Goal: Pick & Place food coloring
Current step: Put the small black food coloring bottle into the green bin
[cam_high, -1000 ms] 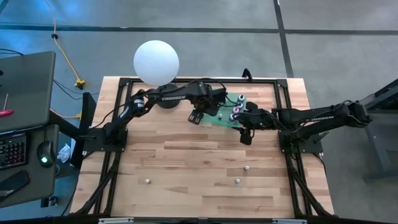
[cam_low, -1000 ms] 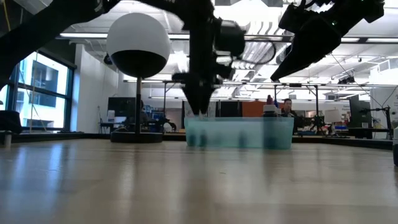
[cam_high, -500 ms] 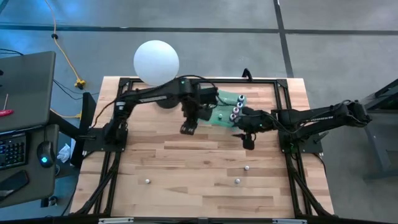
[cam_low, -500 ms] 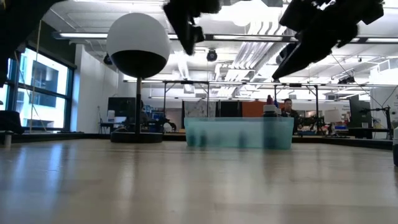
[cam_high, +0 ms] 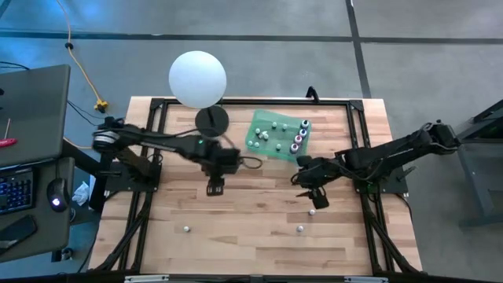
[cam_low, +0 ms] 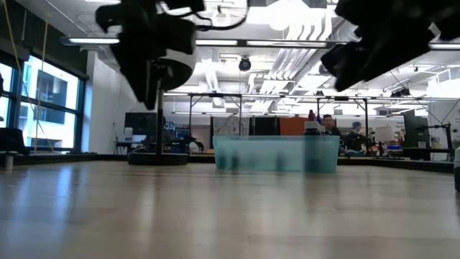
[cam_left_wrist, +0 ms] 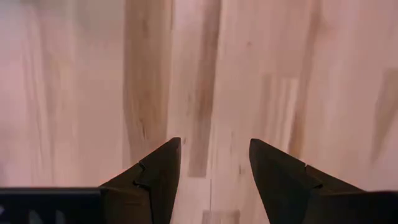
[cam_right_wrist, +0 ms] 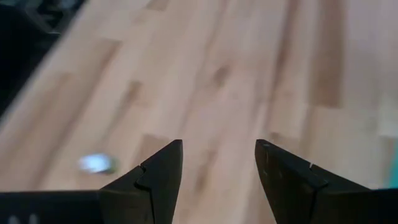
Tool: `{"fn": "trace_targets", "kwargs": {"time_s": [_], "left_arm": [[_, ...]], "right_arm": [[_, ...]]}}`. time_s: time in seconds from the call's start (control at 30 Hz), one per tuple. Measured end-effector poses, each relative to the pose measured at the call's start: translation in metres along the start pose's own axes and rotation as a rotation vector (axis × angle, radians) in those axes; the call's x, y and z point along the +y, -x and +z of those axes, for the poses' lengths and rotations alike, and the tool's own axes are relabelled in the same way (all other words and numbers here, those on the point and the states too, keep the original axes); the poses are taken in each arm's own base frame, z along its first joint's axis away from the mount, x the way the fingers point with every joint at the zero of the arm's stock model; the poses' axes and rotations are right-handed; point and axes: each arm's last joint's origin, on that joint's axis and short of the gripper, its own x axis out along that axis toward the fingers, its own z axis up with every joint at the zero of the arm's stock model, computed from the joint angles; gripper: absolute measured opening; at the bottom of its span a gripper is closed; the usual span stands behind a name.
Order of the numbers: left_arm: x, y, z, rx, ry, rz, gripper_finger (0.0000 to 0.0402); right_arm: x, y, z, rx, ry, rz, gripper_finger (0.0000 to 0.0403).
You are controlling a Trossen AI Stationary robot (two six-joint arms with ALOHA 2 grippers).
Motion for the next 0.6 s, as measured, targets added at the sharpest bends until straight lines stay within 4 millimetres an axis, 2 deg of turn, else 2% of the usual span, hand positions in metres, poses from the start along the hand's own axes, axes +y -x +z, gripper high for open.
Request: {"fn": "trace_targets", "kwargs": {"time_s": [0.1, 0.23, 0.43, 0.6], "left_arm": [[-0.004, -0.003, -0.018, -0.061, 0.044, 0.055, 0.0186], [-0.006, -0.003, -0.030, -0.169, 0.104, 0.151, 0.0186], [-0.005, -0.003, -0.029, -0.239, 0.128, 0.180, 0.0186], [-0.006, -0.002, -0.027, -0.259, 0.120, 0.176, 0.0186]], "right_arm": [[0.010, 0.005, 0.008, 0.029, -0.017, 0.081, 0.0195], [0.027, 0.000, 0.012, 0.066, 0.006, 0.161, 0.0195], [0.052, -0.028, -0.007, 0.272, -0.032, 0.194, 0.0195], [0.062, -0.051, -0.022, 0.400, -0.009, 0.162, 0.0195]]}}
